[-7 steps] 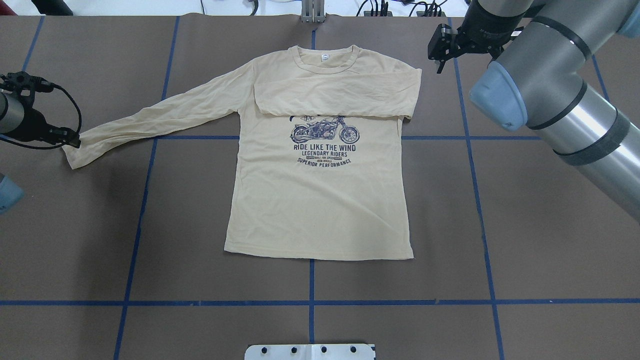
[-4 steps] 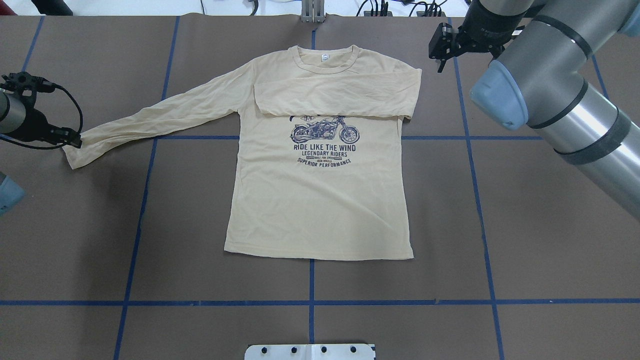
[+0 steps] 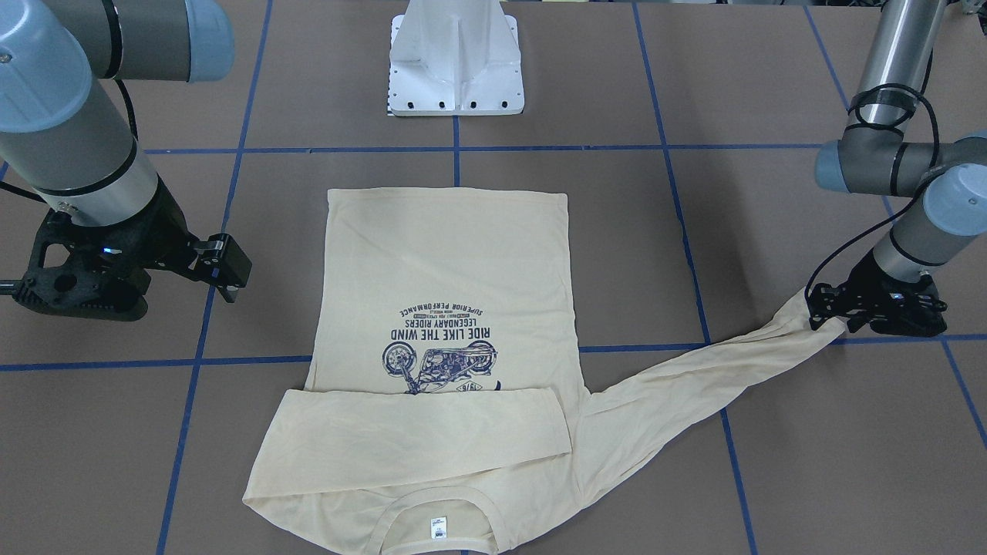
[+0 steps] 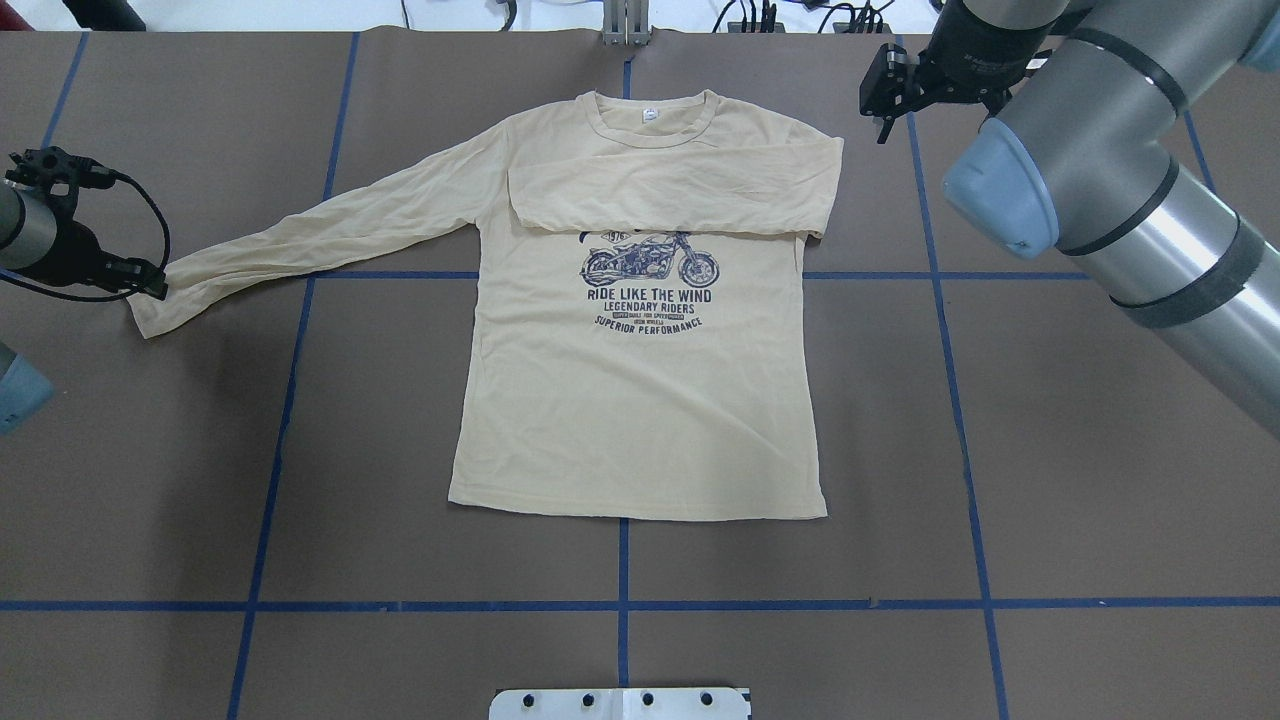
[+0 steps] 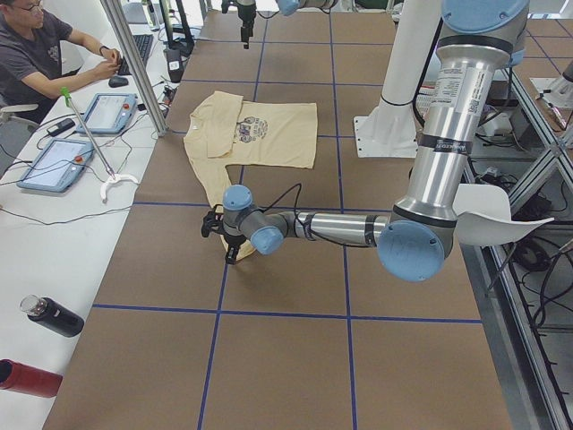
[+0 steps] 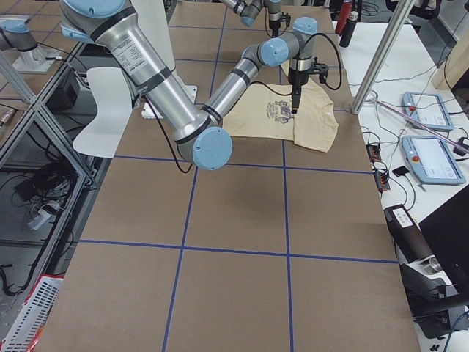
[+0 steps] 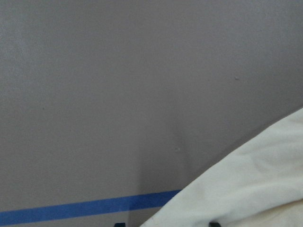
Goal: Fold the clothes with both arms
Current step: 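Position the left gripper at the far sleeve cuff and grasp it, then lift the cuff with the left gripper and swing it toward the collar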
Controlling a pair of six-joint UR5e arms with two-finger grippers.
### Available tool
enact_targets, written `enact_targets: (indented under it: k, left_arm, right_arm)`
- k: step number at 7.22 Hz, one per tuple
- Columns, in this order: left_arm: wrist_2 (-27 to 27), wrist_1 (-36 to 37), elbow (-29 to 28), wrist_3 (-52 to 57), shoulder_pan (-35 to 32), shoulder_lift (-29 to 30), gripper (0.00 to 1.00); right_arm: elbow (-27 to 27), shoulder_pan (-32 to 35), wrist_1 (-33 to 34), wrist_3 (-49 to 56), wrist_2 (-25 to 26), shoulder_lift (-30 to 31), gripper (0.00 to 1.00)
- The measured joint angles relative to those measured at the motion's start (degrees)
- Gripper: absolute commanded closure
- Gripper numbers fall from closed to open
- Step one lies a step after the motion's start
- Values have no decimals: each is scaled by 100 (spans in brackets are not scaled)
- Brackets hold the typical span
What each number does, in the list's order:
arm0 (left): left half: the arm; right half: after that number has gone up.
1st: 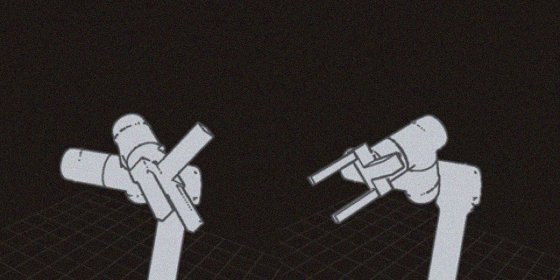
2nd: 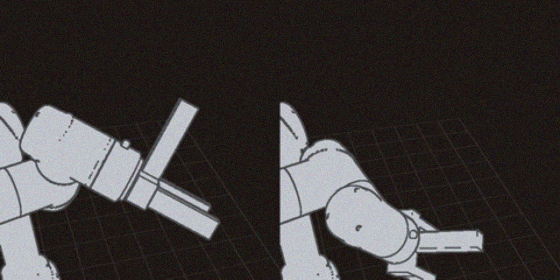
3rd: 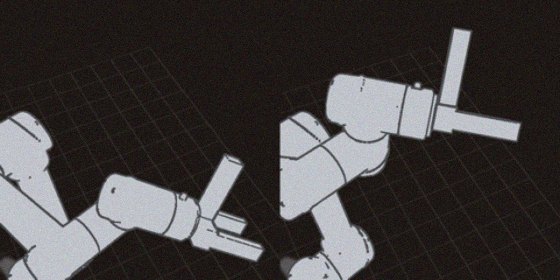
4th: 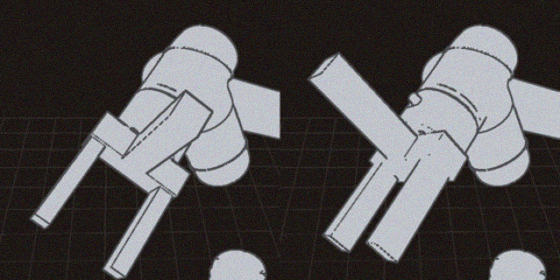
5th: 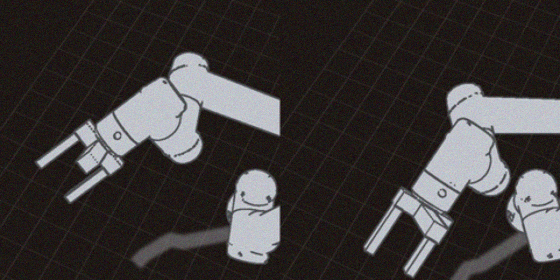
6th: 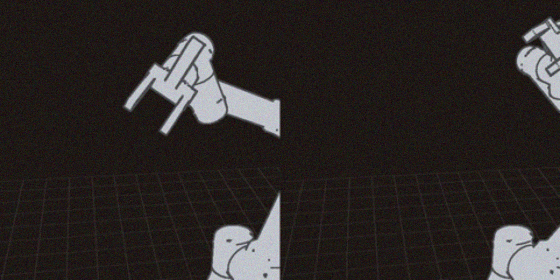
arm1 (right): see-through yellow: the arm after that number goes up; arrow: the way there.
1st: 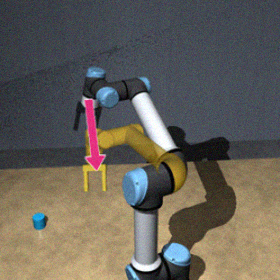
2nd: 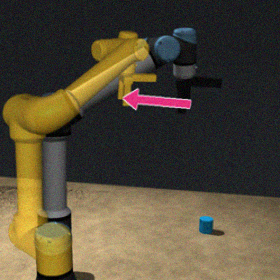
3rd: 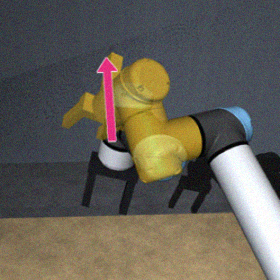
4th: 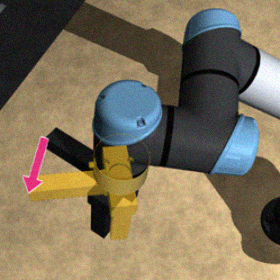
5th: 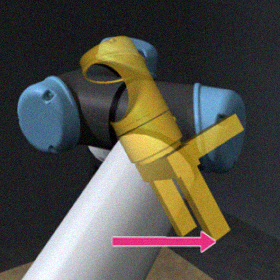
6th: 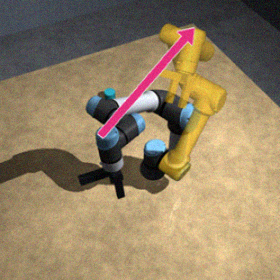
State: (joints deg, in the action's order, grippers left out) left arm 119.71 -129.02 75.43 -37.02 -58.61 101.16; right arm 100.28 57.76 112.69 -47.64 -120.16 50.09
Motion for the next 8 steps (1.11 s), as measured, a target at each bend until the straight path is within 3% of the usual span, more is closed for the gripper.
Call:
enact_targets:
  k: [3, 4, 8]
  left_arm:
    - [181, 0, 5, -5, 8, 0, 95]
    - [235, 0, 17, -1, 7, 0, 100]
    - [773, 15, 176, -8, 3, 0, 100]
  right_arm:
    - [0, 14, 3, 0, 1, 1, 0]
    - [0, 19, 5, 0, 1, 0, 0]
    - [0, 25, -1, 10, 0, 9, 0]
